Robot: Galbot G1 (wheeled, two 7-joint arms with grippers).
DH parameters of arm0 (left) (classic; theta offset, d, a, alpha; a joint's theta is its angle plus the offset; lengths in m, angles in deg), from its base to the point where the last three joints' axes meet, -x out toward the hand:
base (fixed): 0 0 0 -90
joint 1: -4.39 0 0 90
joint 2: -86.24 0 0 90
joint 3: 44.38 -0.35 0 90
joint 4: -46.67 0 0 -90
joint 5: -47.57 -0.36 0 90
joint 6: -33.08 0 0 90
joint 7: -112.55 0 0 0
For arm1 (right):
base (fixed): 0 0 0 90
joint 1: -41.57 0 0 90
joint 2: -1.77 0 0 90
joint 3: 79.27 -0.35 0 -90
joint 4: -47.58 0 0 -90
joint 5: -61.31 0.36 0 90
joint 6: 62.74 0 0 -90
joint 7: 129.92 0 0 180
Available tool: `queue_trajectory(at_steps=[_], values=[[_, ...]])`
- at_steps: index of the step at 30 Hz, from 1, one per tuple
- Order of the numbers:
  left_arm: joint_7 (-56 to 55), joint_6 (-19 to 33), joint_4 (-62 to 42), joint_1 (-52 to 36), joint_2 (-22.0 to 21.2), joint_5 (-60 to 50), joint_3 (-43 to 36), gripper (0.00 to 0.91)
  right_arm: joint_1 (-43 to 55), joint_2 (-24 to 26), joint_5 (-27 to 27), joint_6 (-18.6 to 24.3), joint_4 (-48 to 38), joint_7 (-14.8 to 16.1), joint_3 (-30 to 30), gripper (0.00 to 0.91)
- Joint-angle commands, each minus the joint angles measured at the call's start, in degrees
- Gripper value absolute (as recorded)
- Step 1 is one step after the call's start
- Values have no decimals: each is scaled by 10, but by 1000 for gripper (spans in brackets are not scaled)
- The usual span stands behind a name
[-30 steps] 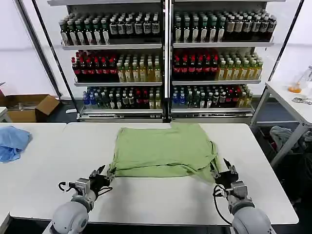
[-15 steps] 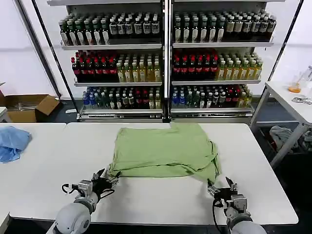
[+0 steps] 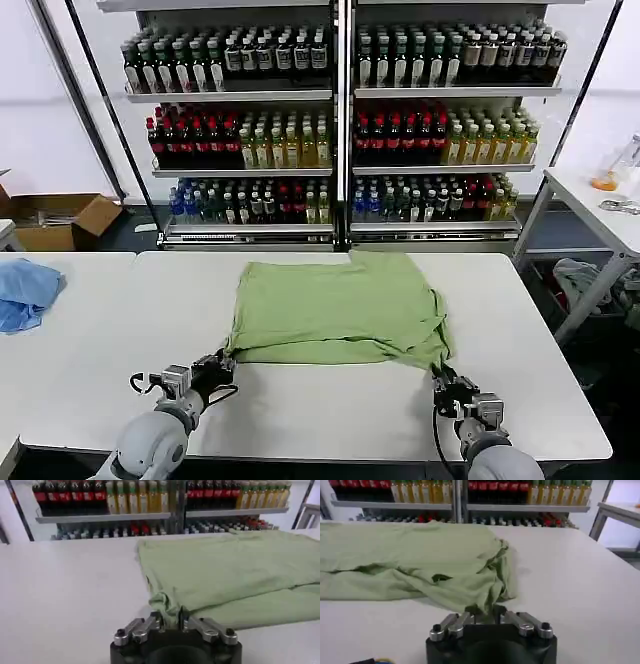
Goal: Fold and organize the clothes.
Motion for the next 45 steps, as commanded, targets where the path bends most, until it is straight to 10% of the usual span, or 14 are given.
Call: queue_trajectory(at_steps=[1,21,42,43,44,45], values=[[3,2,-3,-2,2,19,1,20,9,3,14,2,-8,5,-2,0],[6,-7,96,90,12,56,41,20,-98,40,24,0,101,12,-70,0],[-4,-17,220,310,49,33,135,20,-356,-11,-76,7,238,24,-138,0],[-4,-19,220,310,52,31,135,20,-354,-11,-78,2,237,24,-138,181],[-4,-21,218,309,56,30,136,171,-351,-12,-79,-3,238,24,-138,907],[-3,-26,216,305,59,30,137,907,-348,-11,-93,-16,238,31,-138,907]])
